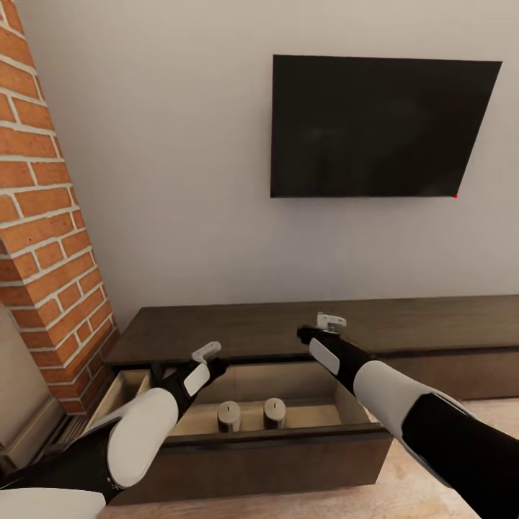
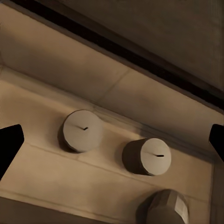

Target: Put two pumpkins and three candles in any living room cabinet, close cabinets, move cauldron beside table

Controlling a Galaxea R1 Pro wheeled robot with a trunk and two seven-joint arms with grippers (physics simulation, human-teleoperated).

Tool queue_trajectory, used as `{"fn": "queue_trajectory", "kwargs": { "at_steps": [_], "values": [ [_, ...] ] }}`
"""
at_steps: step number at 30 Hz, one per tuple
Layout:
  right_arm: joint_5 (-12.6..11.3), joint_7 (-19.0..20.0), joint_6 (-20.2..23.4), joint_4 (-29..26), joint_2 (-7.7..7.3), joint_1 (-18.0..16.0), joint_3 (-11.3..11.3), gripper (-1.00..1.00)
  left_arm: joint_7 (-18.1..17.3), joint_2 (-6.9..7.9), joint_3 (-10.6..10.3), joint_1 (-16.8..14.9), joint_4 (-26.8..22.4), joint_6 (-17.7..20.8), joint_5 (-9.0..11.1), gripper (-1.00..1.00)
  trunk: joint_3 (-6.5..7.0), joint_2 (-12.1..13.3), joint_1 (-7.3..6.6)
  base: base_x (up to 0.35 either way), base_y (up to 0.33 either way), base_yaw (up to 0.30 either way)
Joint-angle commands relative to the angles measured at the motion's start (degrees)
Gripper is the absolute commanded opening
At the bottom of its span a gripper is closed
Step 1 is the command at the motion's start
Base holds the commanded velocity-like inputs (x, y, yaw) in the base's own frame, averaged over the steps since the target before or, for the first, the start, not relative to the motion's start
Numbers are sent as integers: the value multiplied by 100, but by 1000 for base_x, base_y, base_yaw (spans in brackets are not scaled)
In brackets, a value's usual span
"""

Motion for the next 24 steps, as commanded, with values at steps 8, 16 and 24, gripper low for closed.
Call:
{"fn": "queue_trajectory", "kwargs": {
  "at_steps": [8,16,24],
  "values": [
    [591,-31,-631,-14,90,447,37,100,47,-2,-21,0,484,-528,55,100,139,319,-178,0,0,0],
    [650,52,-881,0,100,568,28,100,49,-2,-17,0,543,-739,55,100,282,640,-353,0,0,0],
    [641,169,-907,54,81,591,17,100,60,-2,-17,0,549,-744,48,100,426,961,-529,0,0,0]
  ]
}}
